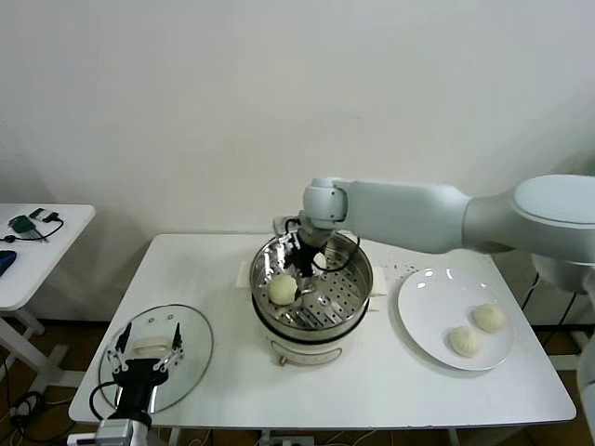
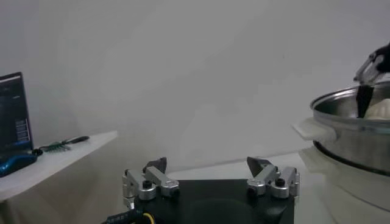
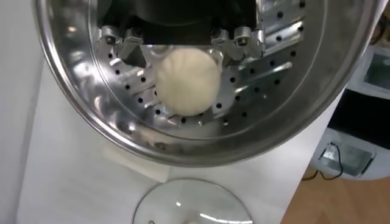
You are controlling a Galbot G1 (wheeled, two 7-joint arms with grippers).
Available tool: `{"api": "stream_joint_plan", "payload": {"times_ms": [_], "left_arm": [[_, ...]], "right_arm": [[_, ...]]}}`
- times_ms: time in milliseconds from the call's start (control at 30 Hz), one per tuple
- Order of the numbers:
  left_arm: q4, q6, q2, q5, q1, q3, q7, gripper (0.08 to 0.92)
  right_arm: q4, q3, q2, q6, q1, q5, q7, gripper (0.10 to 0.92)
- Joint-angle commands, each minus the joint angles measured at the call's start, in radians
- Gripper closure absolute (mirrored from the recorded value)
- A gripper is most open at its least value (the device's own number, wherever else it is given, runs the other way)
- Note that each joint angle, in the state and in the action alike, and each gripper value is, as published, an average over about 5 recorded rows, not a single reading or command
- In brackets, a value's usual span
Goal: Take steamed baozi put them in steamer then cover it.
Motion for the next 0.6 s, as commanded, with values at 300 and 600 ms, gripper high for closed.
{"api": "stream_joint_plan", "payload": {"times_ms": [300, 600], "left_arm": [[-0.004, 0.005, 0.004, -0.004, -0.002, 0.013, 0.001, 0.177], [-0.006, -0.004, 0.008, -0.018, -0.002, 0.007, 0.024, 0.177]], "right_arm": [[0.255, -0.112, -0.480, 0.099, 0.269, -0.137, -0.152, 0.203], [0.249, 0.090, -0.751, 0.106, -0.080, -0.423, -0.160, 0.203]]}}
